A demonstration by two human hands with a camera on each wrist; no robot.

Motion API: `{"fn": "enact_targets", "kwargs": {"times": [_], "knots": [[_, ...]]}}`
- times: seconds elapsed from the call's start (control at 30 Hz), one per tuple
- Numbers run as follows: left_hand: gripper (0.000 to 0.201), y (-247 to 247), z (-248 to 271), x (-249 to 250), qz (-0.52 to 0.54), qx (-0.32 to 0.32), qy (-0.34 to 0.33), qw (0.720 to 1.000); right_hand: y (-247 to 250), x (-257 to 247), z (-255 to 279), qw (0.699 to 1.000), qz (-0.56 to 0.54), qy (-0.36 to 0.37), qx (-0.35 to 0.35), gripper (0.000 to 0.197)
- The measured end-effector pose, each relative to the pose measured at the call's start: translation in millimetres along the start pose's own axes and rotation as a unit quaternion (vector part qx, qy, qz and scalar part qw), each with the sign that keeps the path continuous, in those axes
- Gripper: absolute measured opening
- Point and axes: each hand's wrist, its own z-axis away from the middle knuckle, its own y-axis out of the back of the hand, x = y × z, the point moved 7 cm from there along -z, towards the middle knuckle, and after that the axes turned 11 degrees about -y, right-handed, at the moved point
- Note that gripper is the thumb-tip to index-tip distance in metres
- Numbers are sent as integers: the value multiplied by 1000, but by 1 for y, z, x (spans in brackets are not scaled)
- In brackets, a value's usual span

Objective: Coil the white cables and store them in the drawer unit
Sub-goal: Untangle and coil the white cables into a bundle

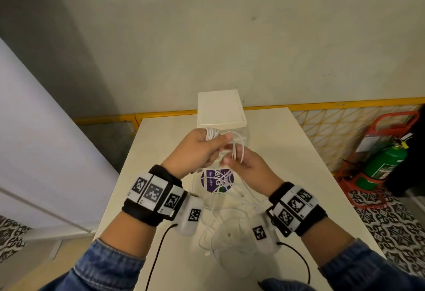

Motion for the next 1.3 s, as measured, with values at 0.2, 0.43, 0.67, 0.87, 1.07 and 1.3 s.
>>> {"fn": "enact_targets", "kwargs": {"times": [0.2,0.43,0.67,0.87,1.07,1.3], "knots": [[38,33,11,-11,3,58,21,998,26,11,2,998,9,-48,32,17],[43,17,28,-39,-62,-32,41,997,58,-66,1,989,29,98,108,23],[50,-24,33,-8,261,-188,12,947,31,-27,-17,996,51,42,65,27],[54,-4,7,12,460,-57,-63,884,-17,32,2,999,14,12,43,29],[52,37,-5,12,525,82,-150,834,-26,64,9,991,127,-38,24,27],[43,66,-8,-2,478,262,-185,817,-42,51,11,978,200,-40,-53,26]]}}
